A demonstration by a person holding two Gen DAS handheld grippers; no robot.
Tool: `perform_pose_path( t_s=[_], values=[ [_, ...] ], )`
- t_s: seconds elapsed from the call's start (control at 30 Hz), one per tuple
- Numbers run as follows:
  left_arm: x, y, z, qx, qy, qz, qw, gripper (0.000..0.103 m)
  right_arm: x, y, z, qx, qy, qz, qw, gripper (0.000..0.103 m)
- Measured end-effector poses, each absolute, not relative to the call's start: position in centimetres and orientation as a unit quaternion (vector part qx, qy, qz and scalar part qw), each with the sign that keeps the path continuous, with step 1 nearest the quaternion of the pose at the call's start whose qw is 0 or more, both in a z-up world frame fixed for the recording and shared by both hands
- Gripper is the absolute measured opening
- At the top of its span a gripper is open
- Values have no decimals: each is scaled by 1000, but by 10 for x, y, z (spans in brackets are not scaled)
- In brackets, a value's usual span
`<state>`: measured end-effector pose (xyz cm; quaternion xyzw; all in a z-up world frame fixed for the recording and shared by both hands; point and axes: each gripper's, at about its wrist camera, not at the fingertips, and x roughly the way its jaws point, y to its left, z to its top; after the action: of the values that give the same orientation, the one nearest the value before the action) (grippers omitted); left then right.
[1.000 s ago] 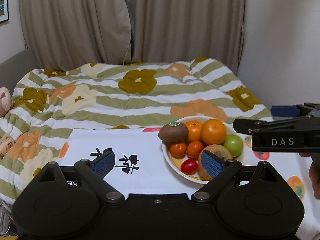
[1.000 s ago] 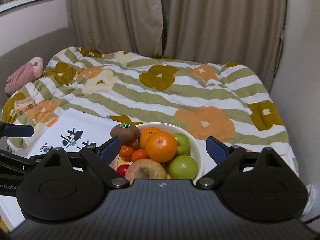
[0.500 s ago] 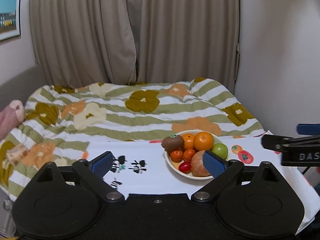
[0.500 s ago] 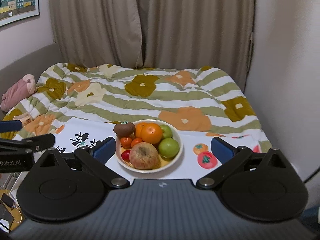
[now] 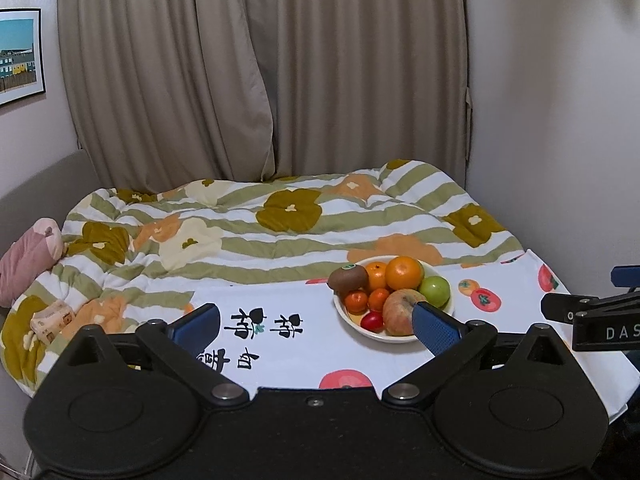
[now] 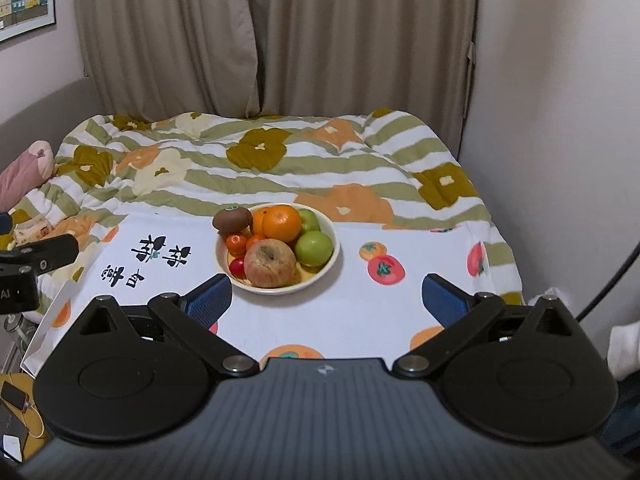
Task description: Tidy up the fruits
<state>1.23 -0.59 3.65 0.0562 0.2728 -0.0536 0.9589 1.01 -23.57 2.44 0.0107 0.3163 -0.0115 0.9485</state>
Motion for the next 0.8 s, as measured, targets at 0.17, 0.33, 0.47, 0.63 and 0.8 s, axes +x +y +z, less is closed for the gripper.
perform_pose_path(
  t_s=[0.17,0.33,0.47,0.63,0.8],
  values=[
    [7,-5,34,43,275,-51,959,103,5,-237,23,9,320,-21,947,103],
    [5,-4,33,43,276,-52,959,103,3,-239,22,15,325,-25,945,103],
    [5,-1,33,39,277,-55,958,103,3,-241,21,18,327,-26,944,103],
    [7,-2,33,39,278,-56,958,103,5,-242,20,18,329,-27,944,103],
    [7,-3,34,40,276,-55,959,103,6,-242,19,21,331,-27,943,103]
  ],
)
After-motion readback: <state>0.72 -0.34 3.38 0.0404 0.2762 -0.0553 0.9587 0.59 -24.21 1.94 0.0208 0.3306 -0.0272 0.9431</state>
